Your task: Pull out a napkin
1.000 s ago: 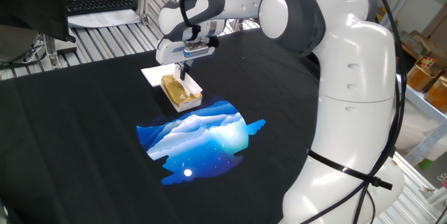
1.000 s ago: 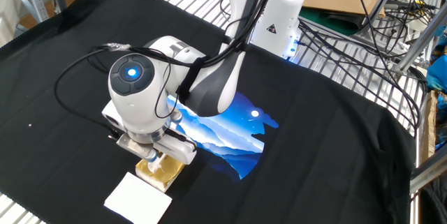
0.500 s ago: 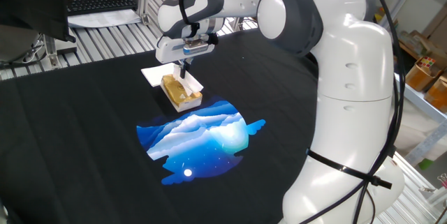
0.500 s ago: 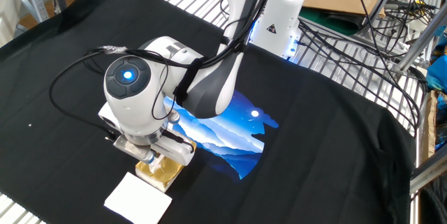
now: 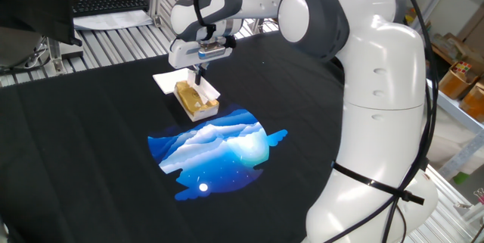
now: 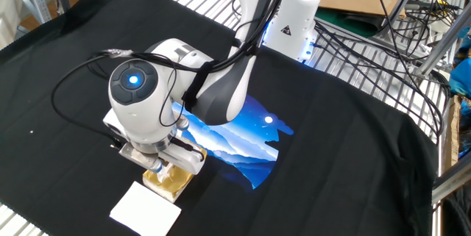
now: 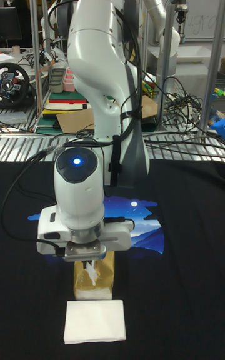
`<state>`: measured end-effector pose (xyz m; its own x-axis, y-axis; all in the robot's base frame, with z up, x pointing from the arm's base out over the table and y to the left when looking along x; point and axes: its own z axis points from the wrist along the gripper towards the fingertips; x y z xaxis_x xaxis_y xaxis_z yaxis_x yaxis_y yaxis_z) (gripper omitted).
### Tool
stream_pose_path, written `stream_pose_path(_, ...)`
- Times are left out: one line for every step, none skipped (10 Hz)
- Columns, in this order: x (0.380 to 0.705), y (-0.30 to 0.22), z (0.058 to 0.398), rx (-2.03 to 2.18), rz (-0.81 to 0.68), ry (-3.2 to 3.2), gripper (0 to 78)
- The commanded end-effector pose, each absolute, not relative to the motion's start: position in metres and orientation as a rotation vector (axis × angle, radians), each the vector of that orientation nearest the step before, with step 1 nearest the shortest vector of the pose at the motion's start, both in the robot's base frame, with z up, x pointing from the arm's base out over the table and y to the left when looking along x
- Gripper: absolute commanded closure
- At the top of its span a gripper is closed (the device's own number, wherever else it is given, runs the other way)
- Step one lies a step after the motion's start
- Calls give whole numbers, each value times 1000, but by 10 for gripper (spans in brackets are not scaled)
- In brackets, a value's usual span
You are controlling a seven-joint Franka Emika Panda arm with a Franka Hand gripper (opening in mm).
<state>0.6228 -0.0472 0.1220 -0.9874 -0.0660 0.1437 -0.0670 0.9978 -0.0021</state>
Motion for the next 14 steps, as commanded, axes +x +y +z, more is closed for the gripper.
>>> stream_pose_path(626, -49, 127, 95, 7, -2983, 764)
stream_pose_path(625, -50, 132, 91, -4, -2973, 764)
stream_pose_path(623, -50, 137, 85, -8, -2963, 764)
stream_pose_path(622, -49, 142, 79, -9, -2957, 764)
stream_pose_path(621, -49, 146, 75, -10, -2946, 764)
stream_pose_path(621, -49, 147, 75, -10, -2940, 764)
stream_pose_path(619, -49, 151, 68, -12, -2921, 764)
stream_pose_path(618, -50, 154, 69, -12, -2920, 764)
stream_pose_path(617, -50, 156, 70, -12, -2919, 764)
stream_pose_path(615, -52, 161, 68, -14, -2917, 764)
stream_pose_path(615, -52, 162, 67, -14, -2917, 764)
stream_pose_path(614, -50, 166, 62, -12, -2912, 764)
stream_pose_path(614, -48, 167, 58, -11, -2910, 764)
stream_pose_path(614, -46, 169, 53, -9, -2908, 764)
